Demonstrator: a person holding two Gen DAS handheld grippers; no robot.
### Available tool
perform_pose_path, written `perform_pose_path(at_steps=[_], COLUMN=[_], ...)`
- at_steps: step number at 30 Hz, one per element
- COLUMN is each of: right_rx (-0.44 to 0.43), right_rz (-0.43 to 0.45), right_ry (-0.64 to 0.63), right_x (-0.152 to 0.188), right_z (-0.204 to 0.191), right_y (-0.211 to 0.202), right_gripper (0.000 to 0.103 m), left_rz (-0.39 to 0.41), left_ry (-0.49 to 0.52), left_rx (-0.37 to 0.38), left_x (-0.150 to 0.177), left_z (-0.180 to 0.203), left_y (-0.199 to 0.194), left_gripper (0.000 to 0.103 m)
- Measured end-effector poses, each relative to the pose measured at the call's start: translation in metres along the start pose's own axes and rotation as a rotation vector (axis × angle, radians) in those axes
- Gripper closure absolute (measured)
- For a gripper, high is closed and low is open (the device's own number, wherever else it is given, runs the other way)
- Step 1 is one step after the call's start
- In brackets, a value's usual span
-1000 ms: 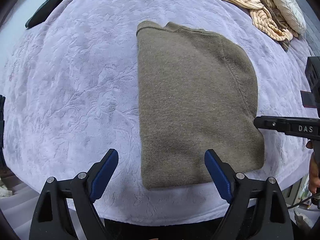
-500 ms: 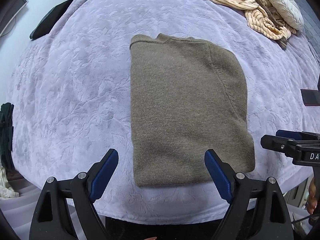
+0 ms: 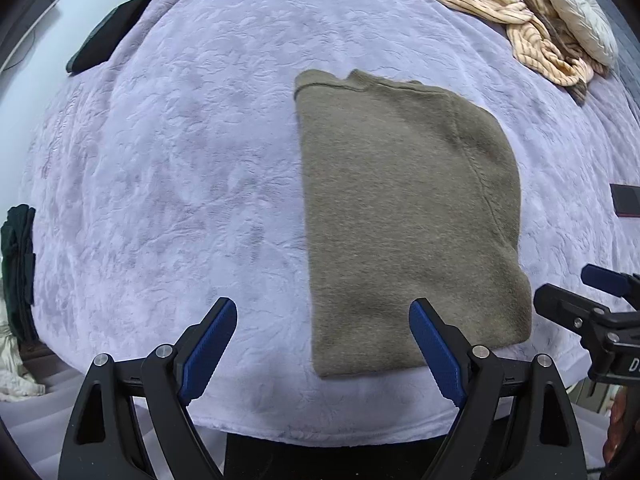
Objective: Fold small clothes
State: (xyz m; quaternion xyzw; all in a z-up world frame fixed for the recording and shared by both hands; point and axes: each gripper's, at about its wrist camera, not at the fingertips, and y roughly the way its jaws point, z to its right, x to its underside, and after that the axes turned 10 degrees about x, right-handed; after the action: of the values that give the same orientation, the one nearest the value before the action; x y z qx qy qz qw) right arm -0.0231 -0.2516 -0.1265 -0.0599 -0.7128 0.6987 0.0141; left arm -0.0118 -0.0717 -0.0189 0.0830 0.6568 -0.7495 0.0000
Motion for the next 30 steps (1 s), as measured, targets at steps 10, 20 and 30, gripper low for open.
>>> perform_pose_path(at_steps=[10, 20, 30], right_rx=[0.051, 0.086, 0.098], right_rz=[0.020, 0.036, 0.044], right_ry=[0.042, 0.046, 0.041], right_x=[0.000, 0.002, 0.002], right_z=[-0.012, -0.017, -0.021], right_y=[-0.018, -0.031, -0.035], right_gripper=[0.000, 0.000, 0.000], left_rz=[0.008, 0.001, 0.001], left_ry=[-0.032, -0.032, -0.026], left_rx=[0.000, 0.036, 0.034], left_x=[-0.002, 0.002, 0.002], left_z=[-0.015, -0.016, -0.016], left_y=[-0.013, -0.018, -0.020], left_gripper=[0.014, 0.014, 0.014])
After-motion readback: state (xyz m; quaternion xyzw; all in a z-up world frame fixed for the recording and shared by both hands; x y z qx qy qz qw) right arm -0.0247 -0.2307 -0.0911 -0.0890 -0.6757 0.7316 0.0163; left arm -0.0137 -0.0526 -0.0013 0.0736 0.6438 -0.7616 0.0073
